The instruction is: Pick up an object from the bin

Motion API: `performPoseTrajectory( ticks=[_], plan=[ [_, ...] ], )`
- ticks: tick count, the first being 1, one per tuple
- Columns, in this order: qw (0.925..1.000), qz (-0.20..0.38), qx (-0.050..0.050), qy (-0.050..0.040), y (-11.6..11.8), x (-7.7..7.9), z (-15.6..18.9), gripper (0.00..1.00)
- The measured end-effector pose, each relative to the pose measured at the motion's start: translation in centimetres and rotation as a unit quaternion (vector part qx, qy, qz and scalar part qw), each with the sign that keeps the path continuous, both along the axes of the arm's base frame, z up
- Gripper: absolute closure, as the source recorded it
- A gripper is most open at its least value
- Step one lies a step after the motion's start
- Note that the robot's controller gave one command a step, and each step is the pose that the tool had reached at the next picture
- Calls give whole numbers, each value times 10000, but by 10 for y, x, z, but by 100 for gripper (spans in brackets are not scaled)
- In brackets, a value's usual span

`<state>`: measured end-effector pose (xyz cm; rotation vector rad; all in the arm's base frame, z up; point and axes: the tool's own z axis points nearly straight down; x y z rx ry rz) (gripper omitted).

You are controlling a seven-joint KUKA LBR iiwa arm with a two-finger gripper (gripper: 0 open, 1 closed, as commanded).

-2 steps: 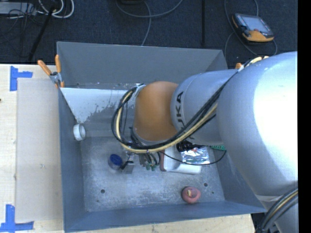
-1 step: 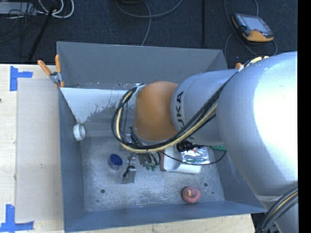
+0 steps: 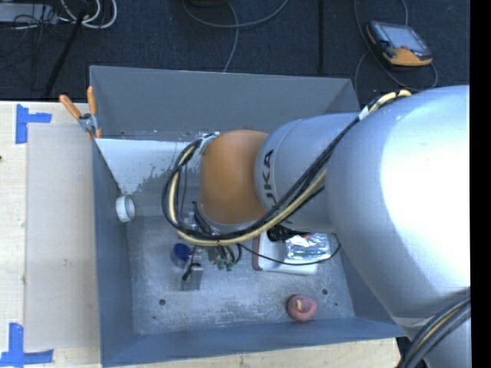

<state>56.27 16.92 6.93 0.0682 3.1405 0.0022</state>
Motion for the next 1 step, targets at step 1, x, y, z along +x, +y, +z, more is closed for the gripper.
performPoseTrajectory(
  ticks=[1],
  plan=[
    [10000, -8, -3, 1, -1, 0, 0, 100]
  ],
)
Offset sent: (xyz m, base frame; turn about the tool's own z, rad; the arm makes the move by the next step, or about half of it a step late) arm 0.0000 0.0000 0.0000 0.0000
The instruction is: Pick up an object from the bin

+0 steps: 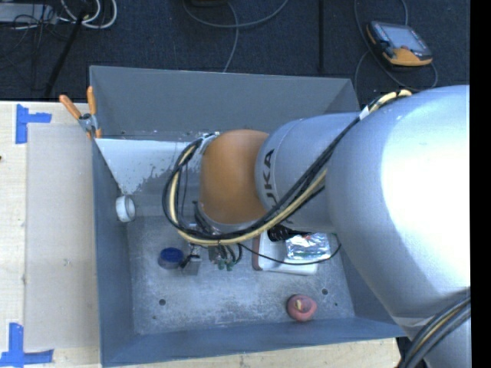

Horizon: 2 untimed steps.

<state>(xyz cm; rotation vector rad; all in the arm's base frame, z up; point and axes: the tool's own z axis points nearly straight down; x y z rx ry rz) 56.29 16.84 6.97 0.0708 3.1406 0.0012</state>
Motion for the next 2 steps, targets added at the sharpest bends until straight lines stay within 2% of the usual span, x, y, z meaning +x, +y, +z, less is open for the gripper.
performPoseTrajectory(
  ticks=[1, 2],
  plan=[
    [10000, -5, 1, 1, 0, 0, 0, 0],
    [9894, 1455, -7, 3, -34, 6, 0, 0]
  ],
)
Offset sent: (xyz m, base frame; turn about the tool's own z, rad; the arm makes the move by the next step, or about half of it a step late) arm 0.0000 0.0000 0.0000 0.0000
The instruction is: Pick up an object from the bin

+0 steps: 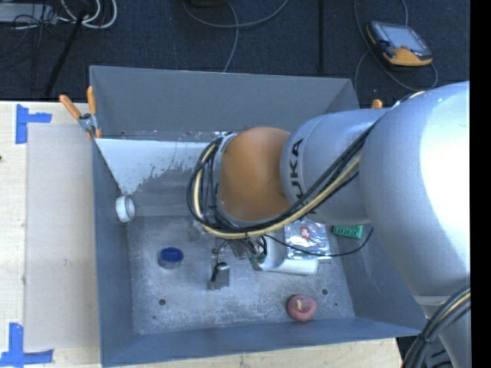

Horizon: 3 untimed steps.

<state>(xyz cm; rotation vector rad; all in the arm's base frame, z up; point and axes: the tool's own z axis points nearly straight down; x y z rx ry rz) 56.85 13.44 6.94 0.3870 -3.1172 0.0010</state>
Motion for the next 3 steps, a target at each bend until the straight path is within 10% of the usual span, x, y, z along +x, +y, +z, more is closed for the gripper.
performPoseTrajectory(
  ticks=[1, 2, 3],
  plan=[
    [9997, 231, 27, -14, 75, 2, 1, 0],
    [9998, 197, 7, -7, 70, 2, 0, 100],
    [9989, 462, 15, -40, 62, -6, 90, 100]
  ],
)
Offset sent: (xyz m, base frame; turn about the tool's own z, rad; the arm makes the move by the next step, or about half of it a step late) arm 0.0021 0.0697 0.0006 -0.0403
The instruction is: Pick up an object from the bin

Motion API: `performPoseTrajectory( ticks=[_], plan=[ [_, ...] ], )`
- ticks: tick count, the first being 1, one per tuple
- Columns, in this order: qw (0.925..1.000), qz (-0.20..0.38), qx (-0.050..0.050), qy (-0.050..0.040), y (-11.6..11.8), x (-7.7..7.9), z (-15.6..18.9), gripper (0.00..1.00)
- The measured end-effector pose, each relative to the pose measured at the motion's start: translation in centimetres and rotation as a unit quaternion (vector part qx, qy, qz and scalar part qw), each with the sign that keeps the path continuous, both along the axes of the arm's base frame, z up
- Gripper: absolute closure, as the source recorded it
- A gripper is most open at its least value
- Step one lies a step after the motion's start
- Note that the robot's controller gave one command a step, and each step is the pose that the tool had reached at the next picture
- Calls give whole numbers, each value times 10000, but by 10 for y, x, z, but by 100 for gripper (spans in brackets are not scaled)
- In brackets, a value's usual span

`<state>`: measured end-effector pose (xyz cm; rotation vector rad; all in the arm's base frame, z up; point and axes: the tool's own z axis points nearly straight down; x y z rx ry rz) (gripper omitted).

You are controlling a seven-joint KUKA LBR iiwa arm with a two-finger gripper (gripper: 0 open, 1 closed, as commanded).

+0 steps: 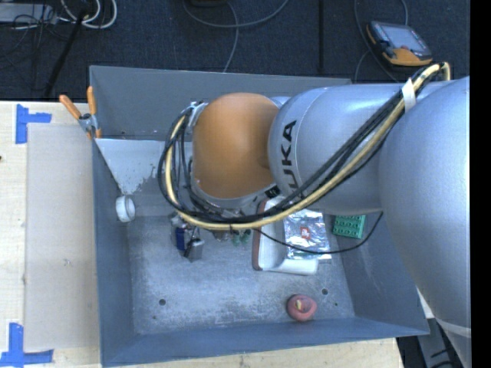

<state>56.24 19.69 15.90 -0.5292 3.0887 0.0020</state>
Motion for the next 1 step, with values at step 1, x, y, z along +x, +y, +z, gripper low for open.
performPoseTrajectory(
  ticks=[1],
  plan=[
    [9999, -131, -5, 12, -14, -5, 44, 100]
  ],
)
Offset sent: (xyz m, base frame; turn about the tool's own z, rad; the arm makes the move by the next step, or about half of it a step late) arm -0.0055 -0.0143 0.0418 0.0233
